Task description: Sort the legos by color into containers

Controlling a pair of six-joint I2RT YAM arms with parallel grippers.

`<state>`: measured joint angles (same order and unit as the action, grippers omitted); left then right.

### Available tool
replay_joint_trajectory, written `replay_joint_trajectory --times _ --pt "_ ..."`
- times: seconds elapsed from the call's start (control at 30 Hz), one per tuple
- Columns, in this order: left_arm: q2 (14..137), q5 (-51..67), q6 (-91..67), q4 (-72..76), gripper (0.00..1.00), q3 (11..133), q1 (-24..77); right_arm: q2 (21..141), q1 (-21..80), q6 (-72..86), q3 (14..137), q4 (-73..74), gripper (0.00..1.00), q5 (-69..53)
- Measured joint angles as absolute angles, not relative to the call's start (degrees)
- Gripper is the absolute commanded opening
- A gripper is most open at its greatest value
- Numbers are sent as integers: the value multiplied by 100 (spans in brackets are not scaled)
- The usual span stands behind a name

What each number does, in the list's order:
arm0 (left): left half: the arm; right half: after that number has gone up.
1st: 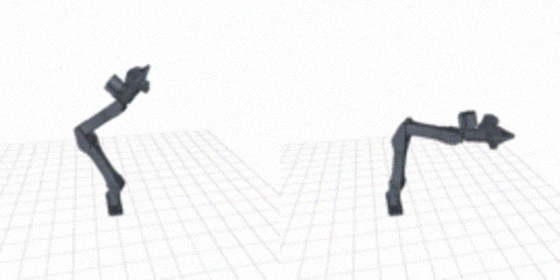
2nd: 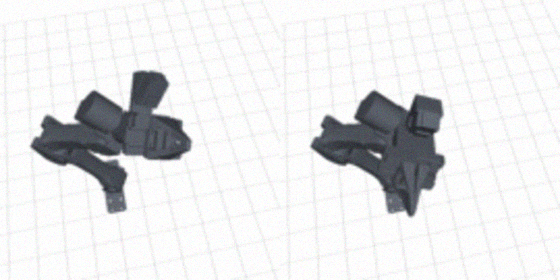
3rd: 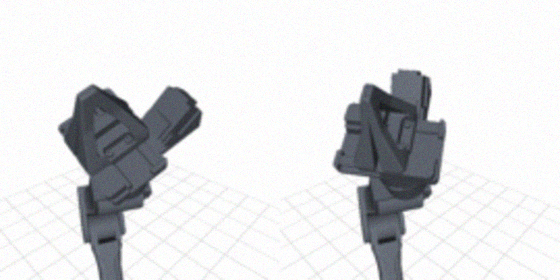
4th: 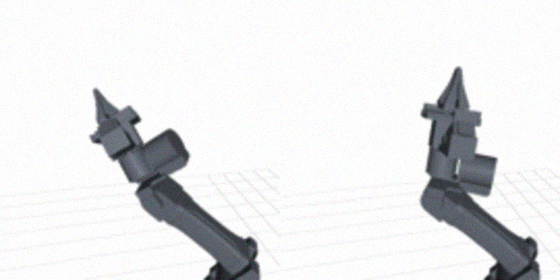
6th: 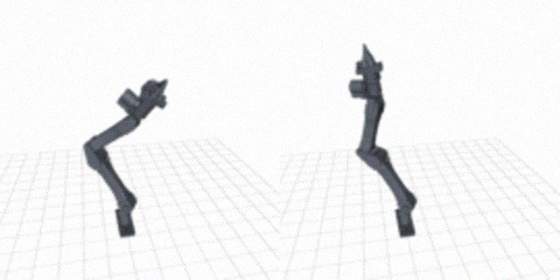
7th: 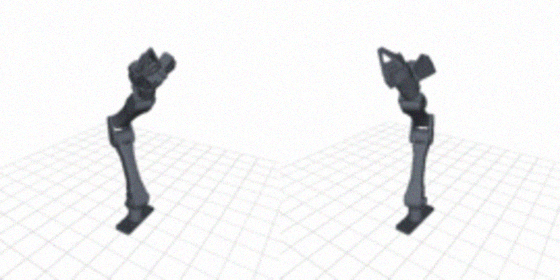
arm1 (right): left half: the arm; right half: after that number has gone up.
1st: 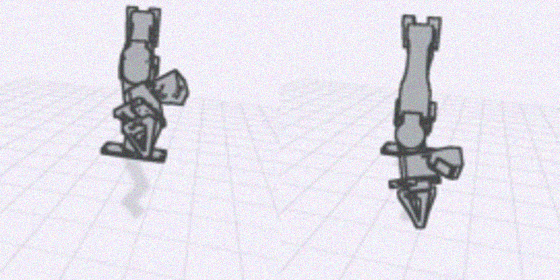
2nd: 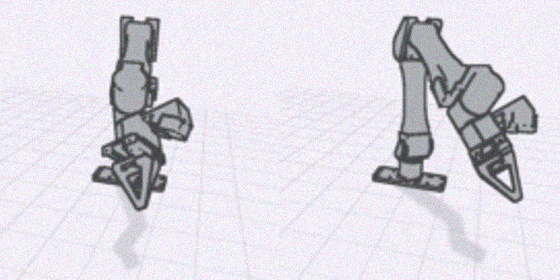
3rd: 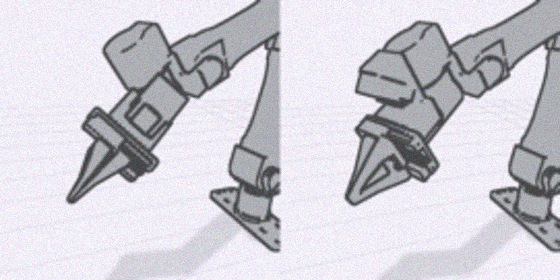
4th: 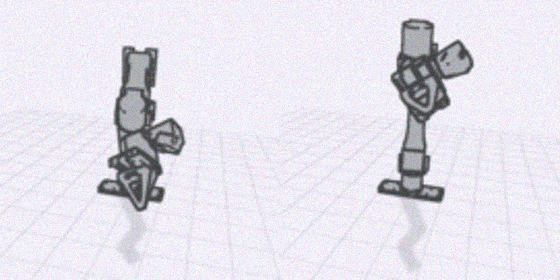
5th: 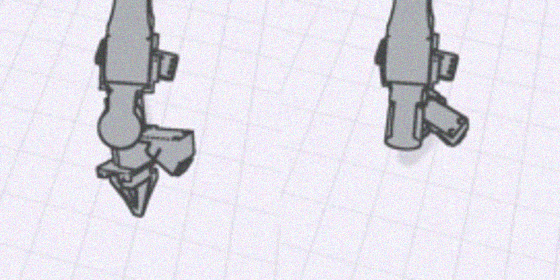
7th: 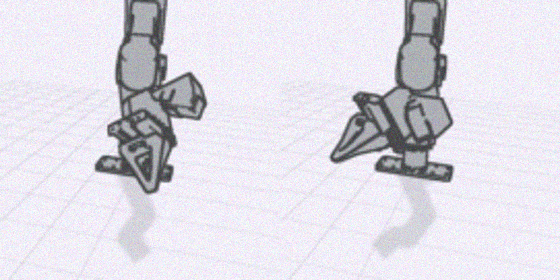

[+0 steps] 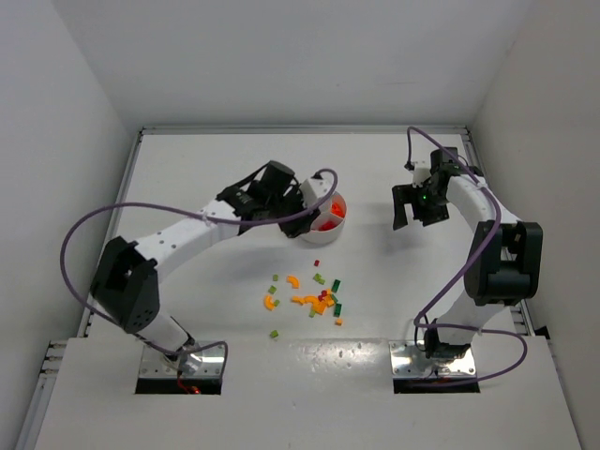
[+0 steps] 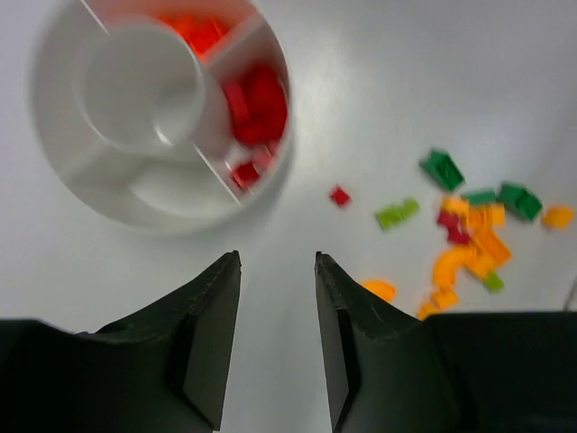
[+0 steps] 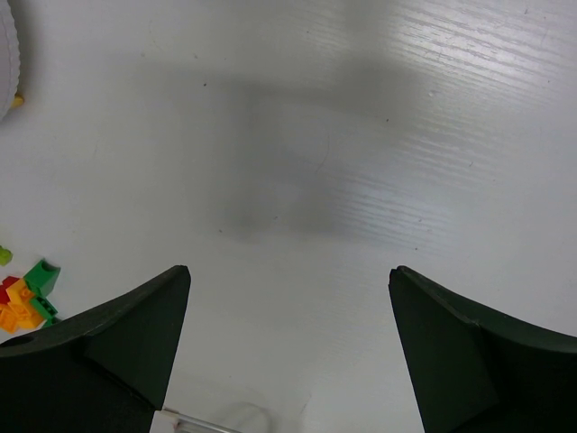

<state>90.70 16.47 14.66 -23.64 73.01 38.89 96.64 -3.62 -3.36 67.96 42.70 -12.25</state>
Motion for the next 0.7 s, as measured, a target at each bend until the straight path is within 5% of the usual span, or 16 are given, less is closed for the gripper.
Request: replay_joint_trajectory --times 0.27,0.7 --pt "8744 1247 1015 -2340 39 5706 4403 9664 -362 -336 6796 4259 91 -1227" --pt "10162 215 -331 -1251 40 5782 4727 9531 -362 -336 6635 4263 91 -1208"
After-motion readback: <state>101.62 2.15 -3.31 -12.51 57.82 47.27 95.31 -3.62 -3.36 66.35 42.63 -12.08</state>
